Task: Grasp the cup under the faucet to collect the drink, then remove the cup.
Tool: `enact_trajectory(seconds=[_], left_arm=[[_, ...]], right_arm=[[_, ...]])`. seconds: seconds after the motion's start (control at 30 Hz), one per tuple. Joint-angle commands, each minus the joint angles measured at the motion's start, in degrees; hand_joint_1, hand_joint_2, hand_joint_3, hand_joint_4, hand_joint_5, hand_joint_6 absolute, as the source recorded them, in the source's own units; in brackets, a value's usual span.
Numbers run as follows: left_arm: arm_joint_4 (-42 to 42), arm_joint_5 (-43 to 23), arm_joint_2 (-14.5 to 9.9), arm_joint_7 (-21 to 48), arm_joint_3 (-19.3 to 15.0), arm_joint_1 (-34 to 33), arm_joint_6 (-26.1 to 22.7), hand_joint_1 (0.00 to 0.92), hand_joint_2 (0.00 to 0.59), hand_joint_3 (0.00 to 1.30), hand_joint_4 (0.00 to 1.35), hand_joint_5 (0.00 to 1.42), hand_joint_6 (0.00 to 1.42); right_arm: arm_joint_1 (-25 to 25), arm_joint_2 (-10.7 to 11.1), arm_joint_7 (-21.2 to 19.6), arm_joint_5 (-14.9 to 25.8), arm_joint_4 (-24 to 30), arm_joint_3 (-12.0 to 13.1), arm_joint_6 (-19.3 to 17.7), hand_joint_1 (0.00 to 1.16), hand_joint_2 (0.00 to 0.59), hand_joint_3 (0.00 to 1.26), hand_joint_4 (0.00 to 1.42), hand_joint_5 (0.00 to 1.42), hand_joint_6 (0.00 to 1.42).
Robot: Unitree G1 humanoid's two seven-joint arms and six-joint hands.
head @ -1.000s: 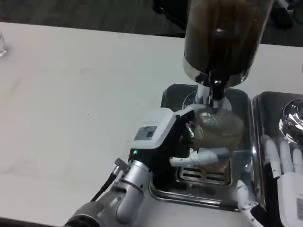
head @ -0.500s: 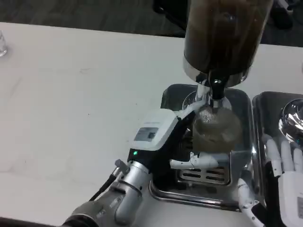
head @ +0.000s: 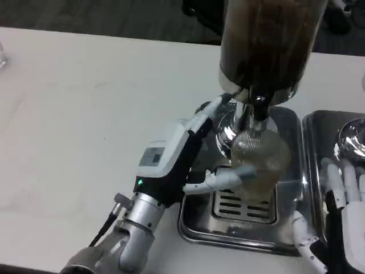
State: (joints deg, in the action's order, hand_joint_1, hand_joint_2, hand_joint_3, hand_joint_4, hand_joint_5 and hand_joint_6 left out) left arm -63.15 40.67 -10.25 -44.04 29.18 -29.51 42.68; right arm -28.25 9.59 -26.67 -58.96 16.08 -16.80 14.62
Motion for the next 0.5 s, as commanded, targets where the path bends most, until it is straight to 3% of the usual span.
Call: enact_trajectory(seconds=[0.03,0.13,0.23,0.33,0.5], left_arm=[[3.01,-0.78,-2.38,-0.31,-1.45,2.59,1.14,0.041,0.0,0.08,0.19,0.4,0.25],[6.17,-1.31,-4.51,0.35,-2.85,4.66,1.81,0.026,0.0,0.08,0.19,0.4,0.25],[9.7,-3.1,-6.65,2.43,-4.8,6.88,2.91,0.0,0.0,0.0,0.03,0.33,0.2],[14.72,-5.96,-9.08,5.49,-7.41,9.58,4.57,0.0,0.0,0.0,0.0,0.21,0.1],[21.99,-13.76,-9.99,11.54,-12.57,13.79,8.37,0.0,0.0,0.0,0.0,0.17,0.08]], right_arm=[[1.37,0.21,0.31,0.91,-0.54,0.31,-0.89,0.1,0.501,0.06,0.0,0.0,0.0],[1.87,0.31,0.24,1.31,-0.93,0.51,-1.08,0.1,0.501,0.06,0.0,0.0,0.0],[2.3,0.41,0.11,1.84,-1.39,0.8,-1.37,0.1,0.501,0.06,0.0,0.0,0.0],[2.99,0.55,-0.07,2.62,-1.96,1.2,-1.93,0.1,0.497,0.05,0.0,0.0,0.0],[3.79,0.4,0.32,5.41,-2.7,1.99,-3.41,0.1,0.49,0.01,0.0,0.0,0.0]])
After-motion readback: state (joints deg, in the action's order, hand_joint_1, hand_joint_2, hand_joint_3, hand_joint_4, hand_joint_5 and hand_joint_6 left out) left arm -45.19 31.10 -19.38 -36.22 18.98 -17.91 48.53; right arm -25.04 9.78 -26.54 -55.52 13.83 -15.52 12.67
